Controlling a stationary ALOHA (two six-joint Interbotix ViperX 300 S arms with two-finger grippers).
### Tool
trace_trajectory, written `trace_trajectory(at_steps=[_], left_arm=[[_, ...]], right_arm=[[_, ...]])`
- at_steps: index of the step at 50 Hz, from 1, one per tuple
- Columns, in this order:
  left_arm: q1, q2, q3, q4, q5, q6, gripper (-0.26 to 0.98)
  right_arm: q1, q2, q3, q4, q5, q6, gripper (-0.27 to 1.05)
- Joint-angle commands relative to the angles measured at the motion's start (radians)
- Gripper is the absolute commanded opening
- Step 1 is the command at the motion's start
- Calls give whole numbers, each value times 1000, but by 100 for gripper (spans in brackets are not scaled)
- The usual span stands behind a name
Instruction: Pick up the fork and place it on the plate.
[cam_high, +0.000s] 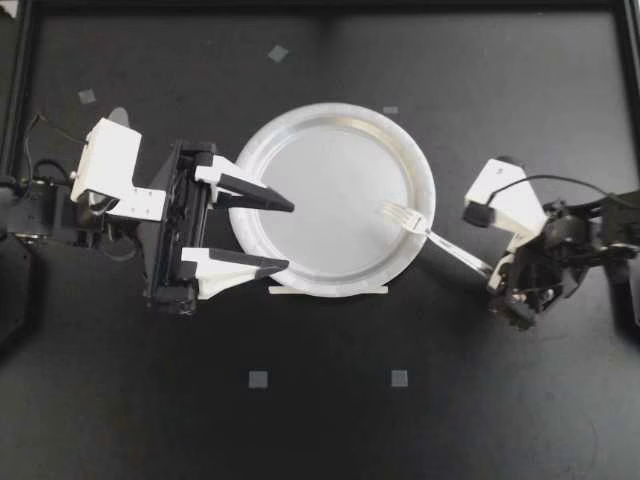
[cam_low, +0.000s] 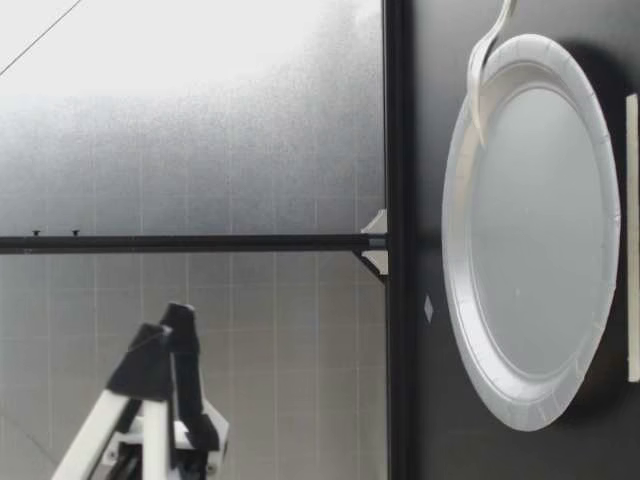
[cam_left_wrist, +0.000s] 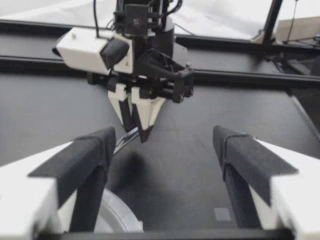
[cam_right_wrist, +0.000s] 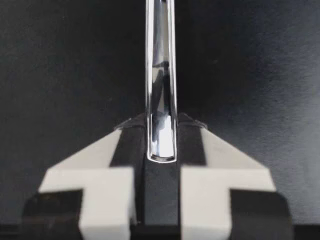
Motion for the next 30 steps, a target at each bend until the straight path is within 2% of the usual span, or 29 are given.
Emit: trace_trajectory(at_steps=[1, 11, 25, 30], left_arm=[[0, -15, -5, 0, -11, 2, 65], [0, -15, 0, 0, -9, 2, 65], [0, -17, 3, 0, -11, 0, 65], [0, -17, 5, 0, -20, 0, 65]], right_arm=[[2, 23, -20, 15, 15, 2, 3], [3, 72, -32, 20, 28, -2, 12], [3, 75, -46, 20, 34, -6, 43], [3, 75, -48, 20, 35, -5, 50]])
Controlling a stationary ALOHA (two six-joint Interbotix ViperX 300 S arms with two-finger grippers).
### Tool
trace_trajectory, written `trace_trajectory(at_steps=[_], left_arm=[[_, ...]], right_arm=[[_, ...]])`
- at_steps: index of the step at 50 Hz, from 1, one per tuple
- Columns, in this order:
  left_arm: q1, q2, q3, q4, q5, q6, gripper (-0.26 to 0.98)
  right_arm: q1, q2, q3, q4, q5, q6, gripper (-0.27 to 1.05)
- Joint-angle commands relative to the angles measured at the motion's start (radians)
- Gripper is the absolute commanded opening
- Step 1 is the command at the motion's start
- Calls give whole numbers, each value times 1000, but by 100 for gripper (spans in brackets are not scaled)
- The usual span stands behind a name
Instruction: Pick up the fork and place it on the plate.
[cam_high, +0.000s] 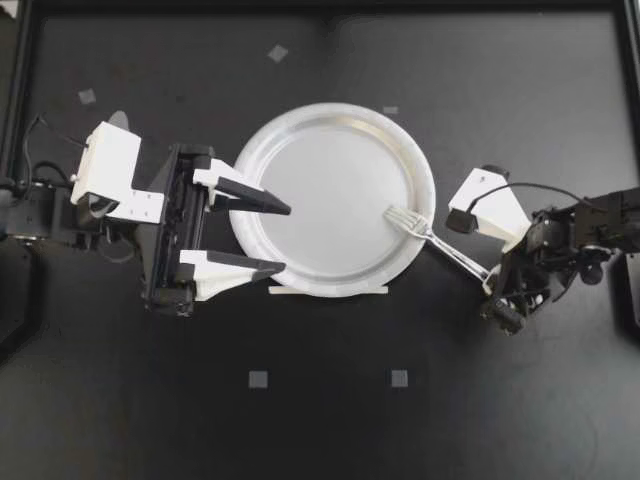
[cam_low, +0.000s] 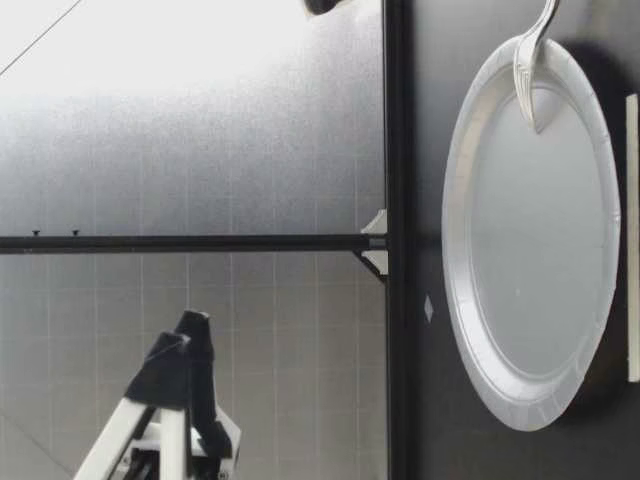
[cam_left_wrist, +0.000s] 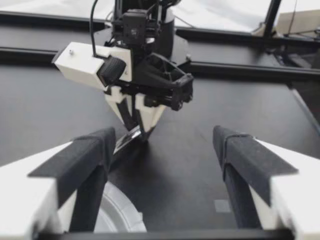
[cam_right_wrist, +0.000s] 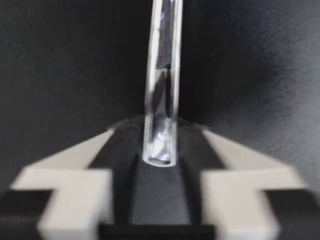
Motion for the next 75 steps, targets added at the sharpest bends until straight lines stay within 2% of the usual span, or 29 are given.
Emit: trace_trajectory(at_steps=[1, 14, 26, 34, 42, 48, 53, 75], left_arm=[[0, -17, -8, 2, -17, 0, 65], [0, -18, -6, 2, -28, -2, 65], [0, -23, -17, 2, -28, -2, 65], [-2, -34, -32, 2, -28, 0, 65], [0, -46, -51, 2, -28, 2, 65], [0, -57, -54, 2, -28, 3, 65], [0, -61, -51, 2, -28, 5, 65], [0, -54, -15, 0, -117, 14, 65]], right_arm=[[3, -8, -14, 2, 0, 0, 50], [3, -43, -34, 3, 6, 0, 51], [3, -199, -115, -2, -80, -64, 51], [3, -311, -100, -2, -337, -166, 51], [3, -393, -9, -18, -726, -209, 51], [3, -451, 84, -101, -1055, -210, 51], [3, -482, 126, -172, -1210, -212, 51], [3, -399, 89, -249, -1178, -212, 51]])
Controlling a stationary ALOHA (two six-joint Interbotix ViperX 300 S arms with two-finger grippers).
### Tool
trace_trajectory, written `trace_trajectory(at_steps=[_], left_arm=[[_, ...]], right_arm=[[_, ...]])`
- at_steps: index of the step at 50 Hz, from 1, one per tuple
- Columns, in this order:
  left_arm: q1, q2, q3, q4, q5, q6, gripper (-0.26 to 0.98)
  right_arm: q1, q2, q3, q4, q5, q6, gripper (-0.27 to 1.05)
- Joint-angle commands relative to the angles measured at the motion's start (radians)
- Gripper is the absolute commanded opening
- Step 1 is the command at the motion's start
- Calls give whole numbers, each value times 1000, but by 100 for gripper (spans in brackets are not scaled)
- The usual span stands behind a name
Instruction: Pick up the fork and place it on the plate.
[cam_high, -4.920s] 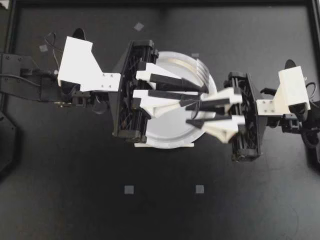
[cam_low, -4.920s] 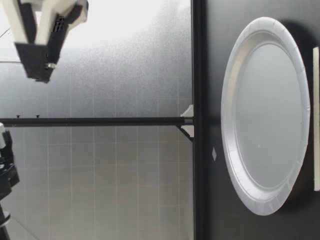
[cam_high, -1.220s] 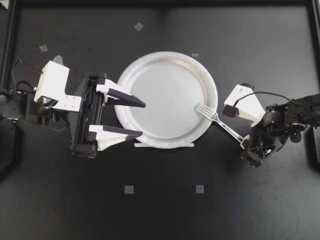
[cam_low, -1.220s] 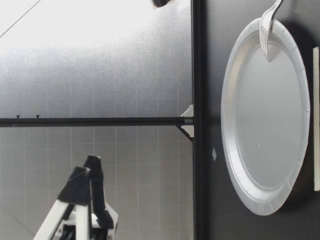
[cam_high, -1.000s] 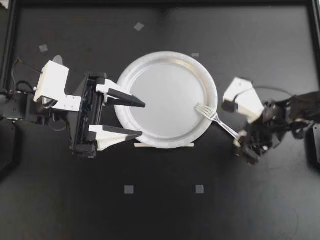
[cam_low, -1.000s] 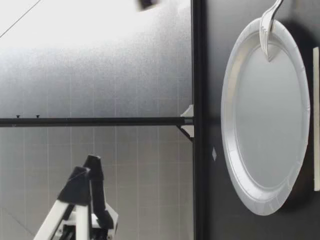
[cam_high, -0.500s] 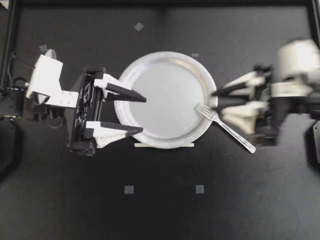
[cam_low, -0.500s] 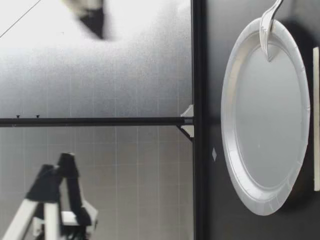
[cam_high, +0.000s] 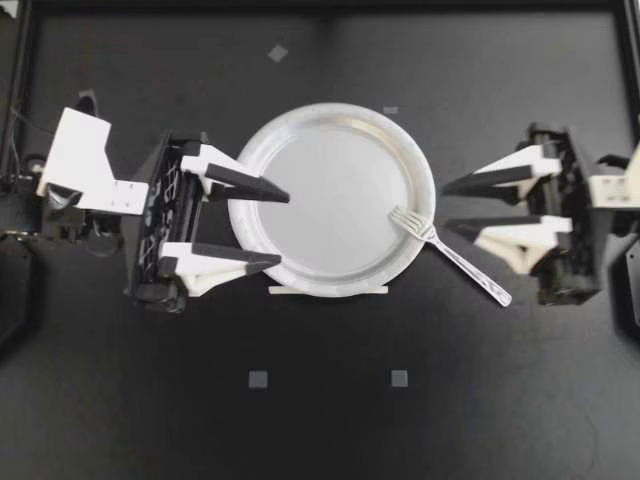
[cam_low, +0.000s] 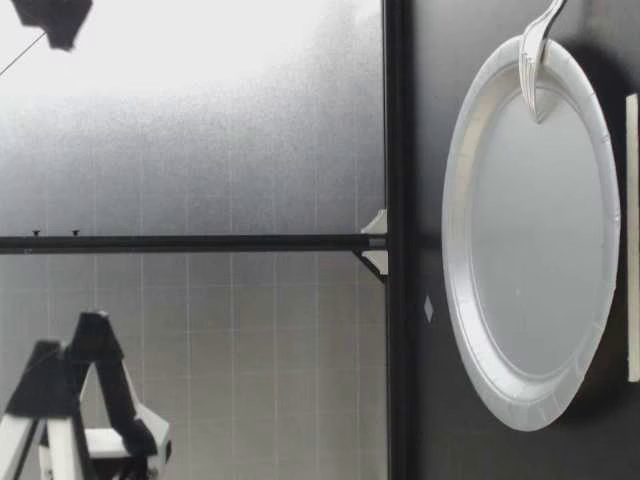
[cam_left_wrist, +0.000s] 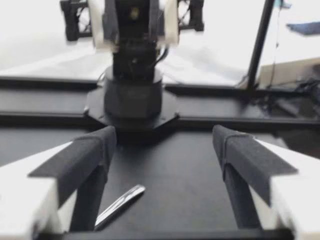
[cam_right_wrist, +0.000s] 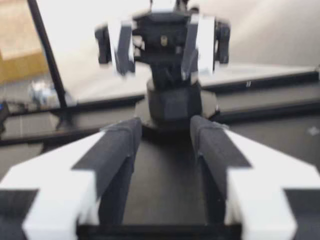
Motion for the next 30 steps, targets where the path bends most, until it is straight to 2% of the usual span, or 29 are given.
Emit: trace_trajectory(at_steps=[1, 13, 20, 25, 30], left_arm=[[0, -11, 0, -3, -14, 3, 65], [0, -43, 11, -3, 11, 5, 65], [0, -94, 23, -3, 91, 6, 65], [0, -143, 40, -8, 198, -17, 65], [0, -209, 54, -34, 360, -67, 65]], right_arm=[[3, 11, -26, -3, -5, -2, 51], [3, -12, -25, -3, 8, 0, 51], [3, -72, -12, -3, 69, 0, 51], [3, -132, 2, -3, 195, 5, 51], [3, -224, -2, -3, 428, 6, 50]])
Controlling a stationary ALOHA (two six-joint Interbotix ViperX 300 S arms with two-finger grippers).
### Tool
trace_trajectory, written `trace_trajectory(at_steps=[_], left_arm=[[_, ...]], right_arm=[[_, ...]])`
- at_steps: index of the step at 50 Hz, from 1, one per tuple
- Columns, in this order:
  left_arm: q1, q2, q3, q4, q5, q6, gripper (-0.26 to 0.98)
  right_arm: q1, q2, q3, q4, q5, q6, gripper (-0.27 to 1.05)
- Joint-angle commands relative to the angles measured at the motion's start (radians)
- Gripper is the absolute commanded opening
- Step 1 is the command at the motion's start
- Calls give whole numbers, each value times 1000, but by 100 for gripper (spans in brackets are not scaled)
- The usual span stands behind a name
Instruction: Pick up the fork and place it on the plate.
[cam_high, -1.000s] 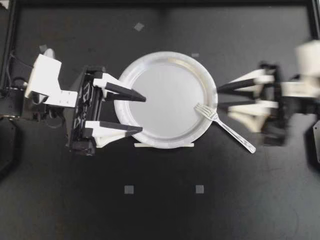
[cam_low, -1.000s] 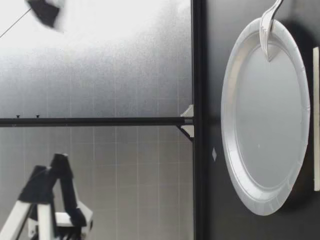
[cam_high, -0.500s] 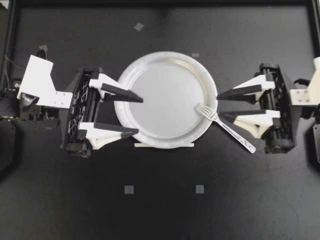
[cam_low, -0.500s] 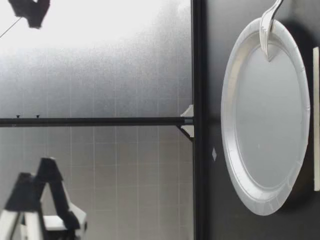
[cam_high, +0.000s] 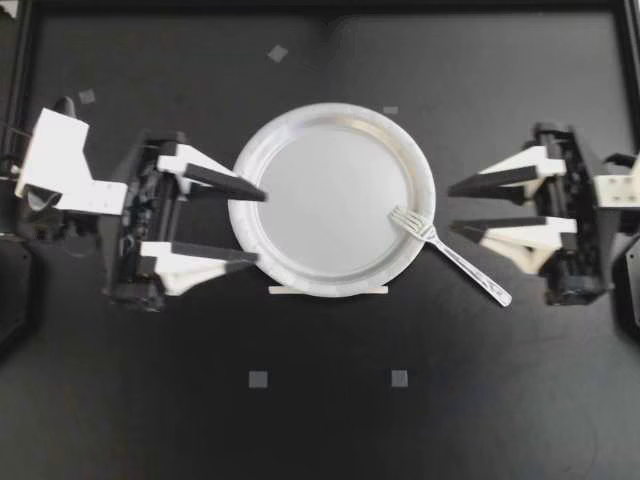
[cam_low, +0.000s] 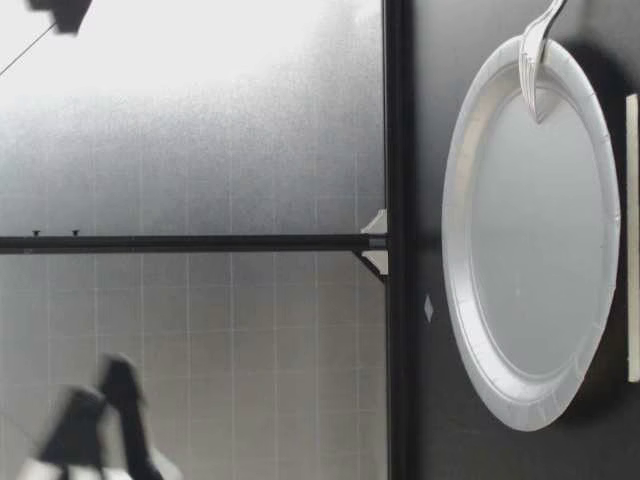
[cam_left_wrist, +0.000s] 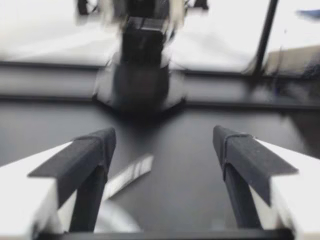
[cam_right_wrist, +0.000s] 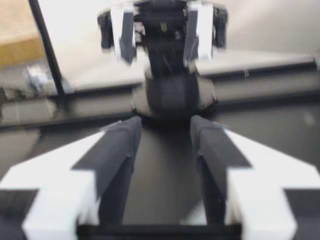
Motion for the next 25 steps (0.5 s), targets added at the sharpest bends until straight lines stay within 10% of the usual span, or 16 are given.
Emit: trace_trajectory(at_steps=[1, 17, 25], left_arm=[[0, -69, -6, -18, 124, -32, 65], [0, -328, 51, -21, 669, -97, 65], [0, -437, 167, -29, 680, -97, 65]], right_arm=[[3, -77, -20, -2, 175, 2, 50], [3, -383, 31, 23, 744, 8, 51], [3, -405, 123, 38, 739, 8, 51]])
